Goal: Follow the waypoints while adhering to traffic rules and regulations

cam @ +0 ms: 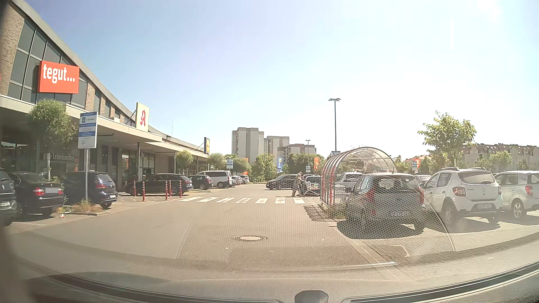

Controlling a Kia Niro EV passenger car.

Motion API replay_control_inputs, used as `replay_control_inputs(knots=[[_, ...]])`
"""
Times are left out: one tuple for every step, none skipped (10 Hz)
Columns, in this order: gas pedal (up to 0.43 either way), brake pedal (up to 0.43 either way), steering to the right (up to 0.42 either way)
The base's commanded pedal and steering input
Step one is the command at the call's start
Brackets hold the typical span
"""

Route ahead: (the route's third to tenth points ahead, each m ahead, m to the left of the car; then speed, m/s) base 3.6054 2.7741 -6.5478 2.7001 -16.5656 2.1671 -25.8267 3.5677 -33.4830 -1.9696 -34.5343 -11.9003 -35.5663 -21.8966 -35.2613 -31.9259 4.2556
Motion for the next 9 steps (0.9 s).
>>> replay_control_inputs(knots=[[0.0, 0.03, 0.052], [0.0, 0.03, 0.043], [0.0, 0.03, 0.03], [0.0, 0.03, 0.016], [0.0, 0.03, 0.004], [0.0, 0.03, -0.009], [0.0, 0.03, -0.02], [0.0, 0.037, -0.028], [0.0, 0.043, -0.034]])
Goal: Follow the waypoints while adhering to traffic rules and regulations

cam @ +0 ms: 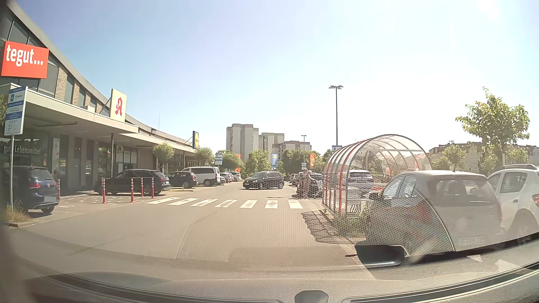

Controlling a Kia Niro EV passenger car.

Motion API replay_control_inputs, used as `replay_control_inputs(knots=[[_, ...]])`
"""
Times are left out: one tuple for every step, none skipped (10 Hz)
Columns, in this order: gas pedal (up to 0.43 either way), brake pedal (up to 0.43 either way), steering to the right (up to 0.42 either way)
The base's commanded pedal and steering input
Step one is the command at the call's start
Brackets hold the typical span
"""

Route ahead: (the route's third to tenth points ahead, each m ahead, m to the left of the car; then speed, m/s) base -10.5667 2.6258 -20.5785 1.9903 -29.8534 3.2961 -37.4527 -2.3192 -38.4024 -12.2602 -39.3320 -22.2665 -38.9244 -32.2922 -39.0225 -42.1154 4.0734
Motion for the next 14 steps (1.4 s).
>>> replay_control_inputs(knots=[[0.0, 0.073, -0.039], [0.0, 0.11, -0.041], [0.0, 0.122, -0.041], [0.0, 0.146, -0.041], [0.0, 0.165, -0.041], [0.0, 0.183, -0.041], [0.0, 0.189, -0.041], [0.0, 0.201, -0.04], [0.0, 0.201, -0.036], [0.0, 0.213, -0.033], [0.0, 0.238, -0.032], [0.0, 0.256, -0.032], [0.0, 0.268, -0.031], [0.0, 0.274, -0.028]])
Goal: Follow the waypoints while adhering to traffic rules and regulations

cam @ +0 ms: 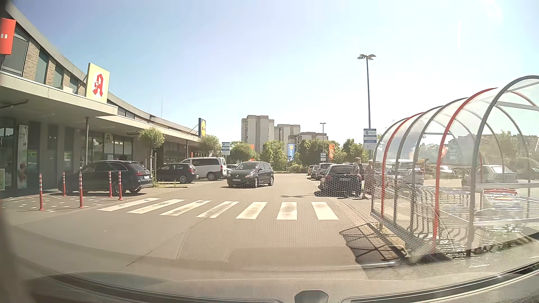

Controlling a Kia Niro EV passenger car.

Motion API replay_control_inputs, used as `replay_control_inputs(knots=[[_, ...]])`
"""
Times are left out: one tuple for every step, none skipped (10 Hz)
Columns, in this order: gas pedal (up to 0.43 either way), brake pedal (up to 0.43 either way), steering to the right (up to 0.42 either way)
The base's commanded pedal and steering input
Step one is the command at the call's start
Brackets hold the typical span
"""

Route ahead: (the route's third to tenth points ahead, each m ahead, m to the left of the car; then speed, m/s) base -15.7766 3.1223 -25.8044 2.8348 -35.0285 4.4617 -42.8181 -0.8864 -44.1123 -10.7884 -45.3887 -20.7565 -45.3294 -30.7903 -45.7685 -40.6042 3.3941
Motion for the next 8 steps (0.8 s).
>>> replay_control_inputs(knots=[[0.0, 0.28, -0.028], [0.0, 0.287, -0.028], [0.0, 0.293, -0.028], [0.0, 0.299, -0.028], [0.0, 0.305, -0.025], [0.0, 0.317, -0.019], [0.0, 0.335, -0.01], [0.0, 0.341, -0.004]])
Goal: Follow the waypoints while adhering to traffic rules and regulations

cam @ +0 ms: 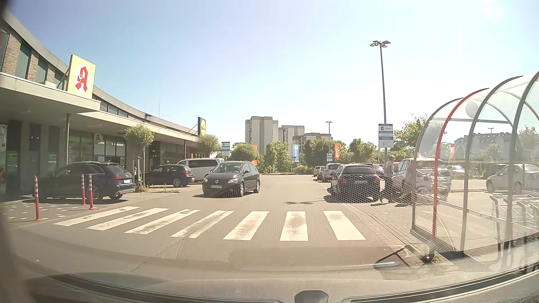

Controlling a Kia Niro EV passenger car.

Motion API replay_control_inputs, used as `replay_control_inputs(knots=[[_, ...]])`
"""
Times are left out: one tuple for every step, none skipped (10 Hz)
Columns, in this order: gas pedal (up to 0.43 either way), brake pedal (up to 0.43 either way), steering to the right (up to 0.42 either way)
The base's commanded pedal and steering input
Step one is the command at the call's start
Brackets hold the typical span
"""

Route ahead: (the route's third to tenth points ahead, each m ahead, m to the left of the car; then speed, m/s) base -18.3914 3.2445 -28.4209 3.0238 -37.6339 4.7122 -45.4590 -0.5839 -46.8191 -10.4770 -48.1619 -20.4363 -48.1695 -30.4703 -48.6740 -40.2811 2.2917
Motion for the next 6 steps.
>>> replay_control_inputs(knots=[[0.0, 0.36, -0.002], [0.0, 0.366, -0.002], [0.0, 0.366, -0.002], [0.0, 0.366, -0.001], [0.0, 0.372, 0.0], [0.0, 0.366, -0.001]])
